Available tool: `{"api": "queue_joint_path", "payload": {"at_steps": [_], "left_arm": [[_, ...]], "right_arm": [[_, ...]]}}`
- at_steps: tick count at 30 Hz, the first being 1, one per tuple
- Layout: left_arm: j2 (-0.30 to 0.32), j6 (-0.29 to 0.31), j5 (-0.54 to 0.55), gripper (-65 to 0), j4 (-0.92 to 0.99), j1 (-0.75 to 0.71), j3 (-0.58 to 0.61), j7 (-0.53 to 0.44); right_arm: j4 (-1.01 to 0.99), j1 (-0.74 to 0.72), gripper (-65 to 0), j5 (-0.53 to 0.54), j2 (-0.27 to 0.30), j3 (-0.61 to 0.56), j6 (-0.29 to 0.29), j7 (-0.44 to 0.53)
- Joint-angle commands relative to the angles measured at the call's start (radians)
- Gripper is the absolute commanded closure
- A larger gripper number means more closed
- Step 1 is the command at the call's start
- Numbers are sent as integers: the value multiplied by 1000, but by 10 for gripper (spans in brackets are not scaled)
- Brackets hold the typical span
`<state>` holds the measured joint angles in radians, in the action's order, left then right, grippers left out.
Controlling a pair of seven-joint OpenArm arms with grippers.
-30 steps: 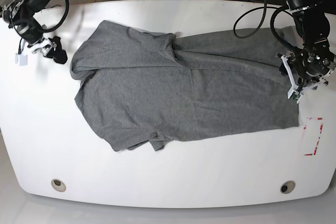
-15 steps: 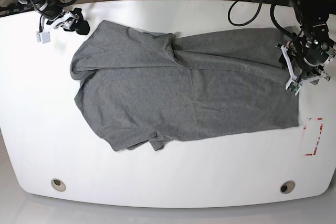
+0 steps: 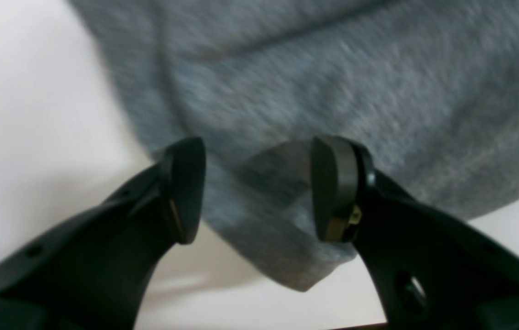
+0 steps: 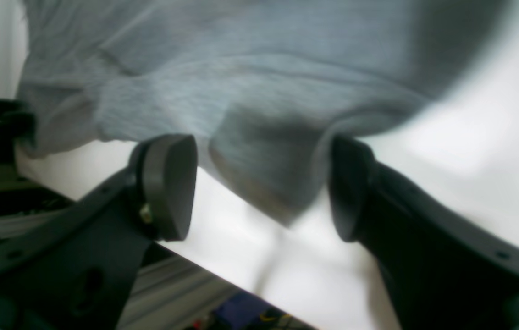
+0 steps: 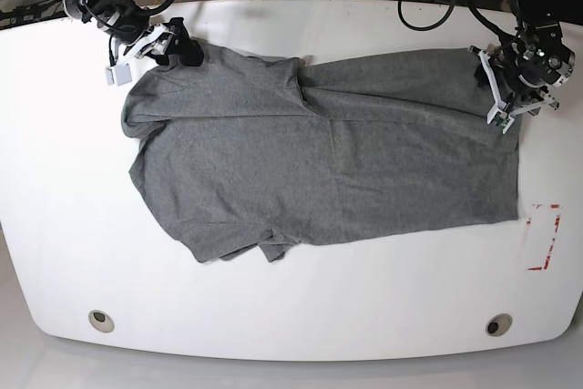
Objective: Fold the T-shirt properly
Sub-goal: 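Regrasp the shirt's edge with both grippers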
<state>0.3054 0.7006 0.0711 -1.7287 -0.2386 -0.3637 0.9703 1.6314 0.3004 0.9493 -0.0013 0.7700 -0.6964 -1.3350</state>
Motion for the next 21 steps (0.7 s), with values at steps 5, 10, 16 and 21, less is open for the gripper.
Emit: {"api": "queue_joint_path", "payload": {"at_steps": [5,10,16,21], "left_arm": [[18,-2,-6,-339,54,11,-7,-40],[21,-2,-6,-339,60,9,-7,-55],[24,-2,-7,-339,60,9,-7,-55],[24,-2,-7,-339,60,9,-7,-55]], "right_arm": [[8,-8,-327,-3,-7,-4,2,19],[14,-16,-82,0,-6,-2,-2,19],[66,30,0,6,10,4,-2,16],[211,96,0,18,21,3,-2,15]]}}
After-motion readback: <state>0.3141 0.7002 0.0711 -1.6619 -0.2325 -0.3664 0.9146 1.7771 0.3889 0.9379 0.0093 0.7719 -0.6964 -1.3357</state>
